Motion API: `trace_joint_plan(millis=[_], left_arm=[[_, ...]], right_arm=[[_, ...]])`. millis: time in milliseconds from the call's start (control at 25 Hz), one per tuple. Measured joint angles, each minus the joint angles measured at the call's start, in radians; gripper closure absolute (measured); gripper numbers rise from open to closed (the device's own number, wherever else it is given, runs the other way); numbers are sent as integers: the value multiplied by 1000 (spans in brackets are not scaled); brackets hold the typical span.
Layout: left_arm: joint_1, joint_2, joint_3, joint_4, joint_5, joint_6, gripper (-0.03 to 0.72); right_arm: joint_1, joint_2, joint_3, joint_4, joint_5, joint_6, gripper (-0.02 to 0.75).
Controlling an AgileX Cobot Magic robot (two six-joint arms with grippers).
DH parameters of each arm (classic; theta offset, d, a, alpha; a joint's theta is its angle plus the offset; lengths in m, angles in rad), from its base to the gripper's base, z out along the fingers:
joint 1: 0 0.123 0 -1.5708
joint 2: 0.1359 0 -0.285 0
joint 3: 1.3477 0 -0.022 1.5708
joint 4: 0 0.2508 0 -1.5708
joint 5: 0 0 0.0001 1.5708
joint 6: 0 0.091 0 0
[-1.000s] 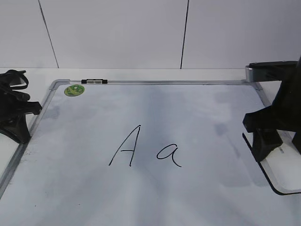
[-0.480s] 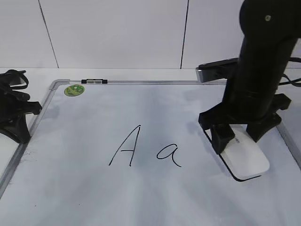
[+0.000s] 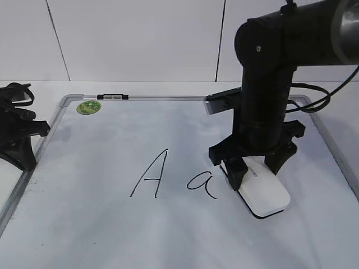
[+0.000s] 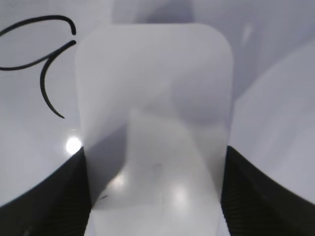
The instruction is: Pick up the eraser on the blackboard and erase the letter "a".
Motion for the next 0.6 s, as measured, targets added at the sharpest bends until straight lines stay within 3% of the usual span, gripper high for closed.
trace_joint_plan(millis=[600], left_arm=[[0, 0, 0, -1, 0, 0, 672]], right_arm=[[13, 101, -105, -11, -22, -8, 178]])
